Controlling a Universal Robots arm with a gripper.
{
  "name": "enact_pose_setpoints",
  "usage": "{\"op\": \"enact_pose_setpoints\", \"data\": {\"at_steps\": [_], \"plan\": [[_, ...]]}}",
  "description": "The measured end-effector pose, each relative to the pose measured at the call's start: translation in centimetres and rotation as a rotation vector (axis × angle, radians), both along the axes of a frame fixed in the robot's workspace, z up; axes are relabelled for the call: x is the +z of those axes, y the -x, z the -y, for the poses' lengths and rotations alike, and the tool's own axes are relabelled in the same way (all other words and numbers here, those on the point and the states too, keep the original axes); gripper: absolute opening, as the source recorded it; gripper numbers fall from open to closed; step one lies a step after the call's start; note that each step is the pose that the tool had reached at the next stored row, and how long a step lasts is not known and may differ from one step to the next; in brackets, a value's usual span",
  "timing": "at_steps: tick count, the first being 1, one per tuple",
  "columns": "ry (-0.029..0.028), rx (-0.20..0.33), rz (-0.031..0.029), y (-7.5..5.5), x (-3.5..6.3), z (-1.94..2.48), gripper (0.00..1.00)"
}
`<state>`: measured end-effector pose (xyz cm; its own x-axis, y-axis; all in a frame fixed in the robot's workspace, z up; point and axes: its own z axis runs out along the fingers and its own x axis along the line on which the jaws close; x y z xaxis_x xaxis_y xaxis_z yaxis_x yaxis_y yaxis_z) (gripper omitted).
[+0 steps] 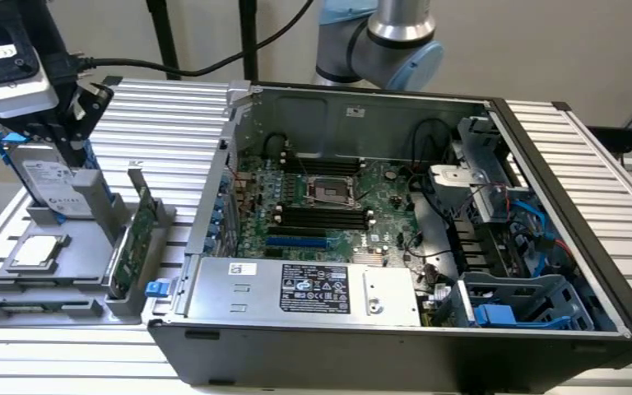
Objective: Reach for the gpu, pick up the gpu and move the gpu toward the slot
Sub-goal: 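Reach for the gpu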
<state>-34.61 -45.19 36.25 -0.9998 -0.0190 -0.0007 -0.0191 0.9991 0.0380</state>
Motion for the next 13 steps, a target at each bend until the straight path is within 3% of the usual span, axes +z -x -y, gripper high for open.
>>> {"op": "enact_pose_setpoints", "data": {"at_steps": [8, 13], "plan": [[0.0008, 0.000, 0.0013, -2.2, -0.94, 1.29, 0.11], [0.0008, 0.000, 0.0012, -2.8, -1.04, 1.47, 0.11]]}}
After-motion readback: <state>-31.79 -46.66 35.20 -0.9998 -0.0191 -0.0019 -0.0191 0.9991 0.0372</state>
